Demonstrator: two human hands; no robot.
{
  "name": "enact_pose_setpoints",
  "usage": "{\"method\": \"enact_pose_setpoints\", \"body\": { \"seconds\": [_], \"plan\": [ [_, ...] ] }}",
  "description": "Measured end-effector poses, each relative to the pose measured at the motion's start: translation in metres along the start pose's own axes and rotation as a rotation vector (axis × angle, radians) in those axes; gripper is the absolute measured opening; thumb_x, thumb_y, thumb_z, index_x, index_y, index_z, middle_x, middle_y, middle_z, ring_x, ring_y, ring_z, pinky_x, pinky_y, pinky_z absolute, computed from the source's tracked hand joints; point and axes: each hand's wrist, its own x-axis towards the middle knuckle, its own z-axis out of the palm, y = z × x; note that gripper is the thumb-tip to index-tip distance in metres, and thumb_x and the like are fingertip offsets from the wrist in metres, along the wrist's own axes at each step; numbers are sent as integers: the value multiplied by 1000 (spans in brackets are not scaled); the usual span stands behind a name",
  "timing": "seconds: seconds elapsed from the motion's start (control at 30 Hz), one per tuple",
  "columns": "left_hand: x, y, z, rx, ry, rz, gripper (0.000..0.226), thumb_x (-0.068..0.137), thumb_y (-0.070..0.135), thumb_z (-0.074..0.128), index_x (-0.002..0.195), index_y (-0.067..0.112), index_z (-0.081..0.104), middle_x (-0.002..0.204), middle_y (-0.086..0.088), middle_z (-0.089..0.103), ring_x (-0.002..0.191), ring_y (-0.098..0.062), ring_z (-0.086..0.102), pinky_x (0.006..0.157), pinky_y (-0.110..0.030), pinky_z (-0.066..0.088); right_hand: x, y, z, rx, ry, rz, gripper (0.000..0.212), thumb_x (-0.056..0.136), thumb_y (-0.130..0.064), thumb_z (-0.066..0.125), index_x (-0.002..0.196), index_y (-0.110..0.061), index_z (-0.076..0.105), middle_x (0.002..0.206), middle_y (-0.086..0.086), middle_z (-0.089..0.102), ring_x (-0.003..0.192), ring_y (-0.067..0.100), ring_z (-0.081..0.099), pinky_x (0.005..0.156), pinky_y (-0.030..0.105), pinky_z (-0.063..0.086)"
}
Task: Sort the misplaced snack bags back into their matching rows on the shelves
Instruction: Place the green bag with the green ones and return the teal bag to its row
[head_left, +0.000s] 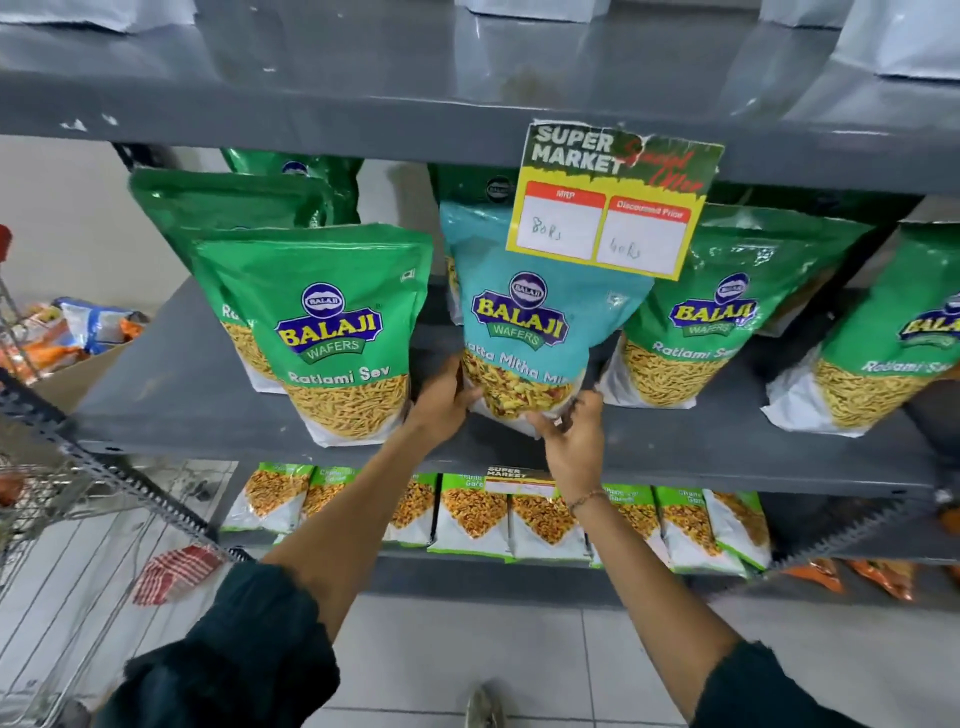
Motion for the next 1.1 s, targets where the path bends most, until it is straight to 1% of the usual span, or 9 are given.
{"method": "enact_pose_setpoints", "body": {
  "seconds": [0.13, 0.23, 0.33, 0.5, 0.63, 0.77, 0.87, 0.97, 1.1],
  "plan": [
    [-26, 7, 3, 47, -78, 4, 43, 91, 19, 53, 131, 14, 37, 123, -5, 58, 116, -21, 51, 87, -30, 39, -32, -4, -22, 39, 36, 26, 41, 72, -11, 76, 95, -10, 43, 89, 12, 60, 83, 16, 62, 74, 35, 52],
    [-51, 16, 7, 67, -108, 36, 42, 91, 13, 54, 129, 6, 37, 121, -13, 56, 114, -26, 51, 71, -17, 31, -57, -14, -37, 68, 55, 12, 40, 72, 0, 74, 87, -19, 42, 85, 5, 57, 77, -2, 60, 70, 17, 50],
    [-82, 21, 9, 96, -133, 86, 42, 90, 13, 55, 126, 2, 35, 118, -25, 53, 109, -37, 51, 67, -27, 33, -85, -25, -52, 99, 61, -8, 45, 70, 4, 74, 84, -24, 42, 88, 9, 55, 82, 6, 59, 72, 13, 50],
    [-140, 30, -1, 104, -144, 183, 47, 87, 21, 61, 123, 9, 33, 96, -8, 53, 91, -22, 52, 76, -36, 42, -129, -49, -82, 170, -42, 23, 46, 68, 0, 76, 91, -21, 43, 104, 7, 61, 104, 23, 59, 97, 37, 48],
    [-175, 55, -23, 75, -71, 251, 44, 84, 17, 64, 115, 3, 37, 74, 5, 42, 68, -7, 41, 64, -23, 36, -145, -92, -98, 181, -78, -32, 46, 65, -2, 79, 90, -24, 47, 108, 8, 63, 106, 23, 60, 96, 36, 48],
    [-194, 95, -59, 21, -37, 344, 50, 81, 19, 67, 121, 5, 39, 97, -13, 60, 89, -24, 57, 76, -18, 47, -145, -151, -109, 156, -76, -137, 41, 68, -5, 78, 90, -17, 45, 89, 0, 59, 86, 15, 60, 77, 22, 51],
    [-203, 132, -88, 18, 37, 416, 51, 80, 16, 69, 122, 5, 42, 102, 1, 57, 89, -10, 53, 68, -5, 43, -137, -194, -117, 153, -81, -236, 38, 69, 0, 76, 88, -11, 45, 81, 0, 57, 73, 4, 60, 66, 16, 50],
    [-208, 169, -118, 51, 126, 499, 49, 78, 17, 71, 119, 6, 47, 96, 5, 56, 81, -5, 54, 69, -5, 40, -124, -240, -125, 139, -95, -332, 37, 67, -5, 79, 85, -17, 49, 91, 3, 65, 84, 10, 64, 71, 15, 52],
    [-204, 213, -152, 148, 205, 557, 53, 78, 25, 71, 121, 6, 45, 104, 1, 57, 96, -13, 54, 80, -22, 39, -99, -292, -133, 105, -107, -427, 42, 59, -23, 83, 87, -16, 53, 101, 12, 69, 95, 21, 66, 86, 30, 52]
  ]
}}
